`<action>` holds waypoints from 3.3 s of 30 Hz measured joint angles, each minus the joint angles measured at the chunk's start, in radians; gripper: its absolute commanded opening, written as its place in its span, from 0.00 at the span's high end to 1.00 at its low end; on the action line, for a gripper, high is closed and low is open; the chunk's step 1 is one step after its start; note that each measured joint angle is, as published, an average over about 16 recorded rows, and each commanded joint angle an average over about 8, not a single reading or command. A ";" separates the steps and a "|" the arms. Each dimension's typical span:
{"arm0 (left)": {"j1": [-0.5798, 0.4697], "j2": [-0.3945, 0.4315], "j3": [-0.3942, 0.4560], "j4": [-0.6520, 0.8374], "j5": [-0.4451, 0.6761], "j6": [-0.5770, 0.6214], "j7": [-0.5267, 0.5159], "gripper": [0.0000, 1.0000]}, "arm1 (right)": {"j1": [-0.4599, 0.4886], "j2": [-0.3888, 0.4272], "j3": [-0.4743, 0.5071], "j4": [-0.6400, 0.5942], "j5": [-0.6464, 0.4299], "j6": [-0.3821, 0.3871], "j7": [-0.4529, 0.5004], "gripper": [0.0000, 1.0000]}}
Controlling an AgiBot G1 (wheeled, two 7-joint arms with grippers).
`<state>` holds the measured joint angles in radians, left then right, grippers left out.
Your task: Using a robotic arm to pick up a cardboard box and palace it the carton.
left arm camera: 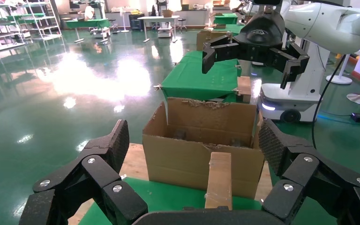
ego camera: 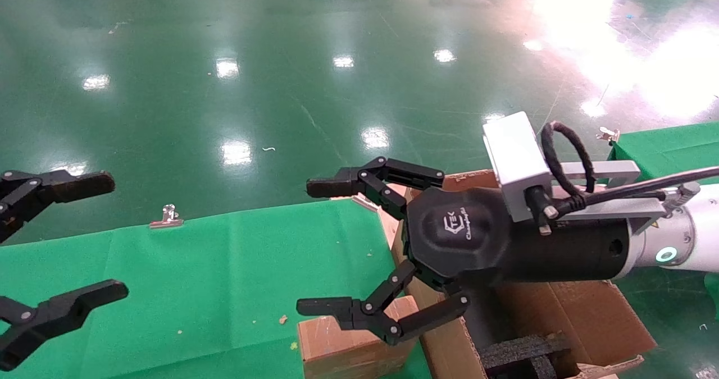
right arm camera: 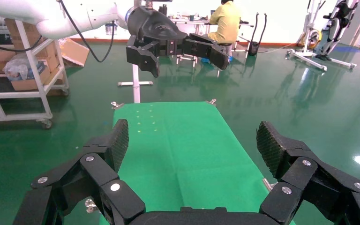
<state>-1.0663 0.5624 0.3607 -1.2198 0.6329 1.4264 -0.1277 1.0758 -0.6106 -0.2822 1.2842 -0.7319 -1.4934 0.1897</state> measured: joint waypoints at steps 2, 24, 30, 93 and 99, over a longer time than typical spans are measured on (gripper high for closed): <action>0.000 0.000 0.000 0.000 0.000 0.000 0.000 0.00 | 0.000 0.000 0.000 0.000 0.000 0.000 0.000 0.00; 0.000 0.000 0.000 0.000 0.000 0.000 0.000 1.00 | 0.000 0.000 0.000 0.000 0.000 0.000 0.000 0.00; 0.000 0.000 0.000 0.000 0.000 0.000 0.000 1.00 | 0.000 0.000 -0.001 -0.001 -0.004 0.002 0.000 0.00; 0.000 0.000 0.000 0.000 0.000 0.000 0.000 0.00 | 0.688 -0.342 -0.986 -0.413 -0.584 -0.092 -0.174 1.00; 0.000 0.000 0.000 0.000 0.000 0.000 0.000 0.00 | 0.683 -0.339 -0.978 -0.408 -0.586 -0.092 -0.172 1.00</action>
<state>-1.0660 0.5622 0.3607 -1.2196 0.6327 1.4262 -0.1277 1.7588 -0.9498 -1.2599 0.8760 -1.3175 -1.5856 0.0176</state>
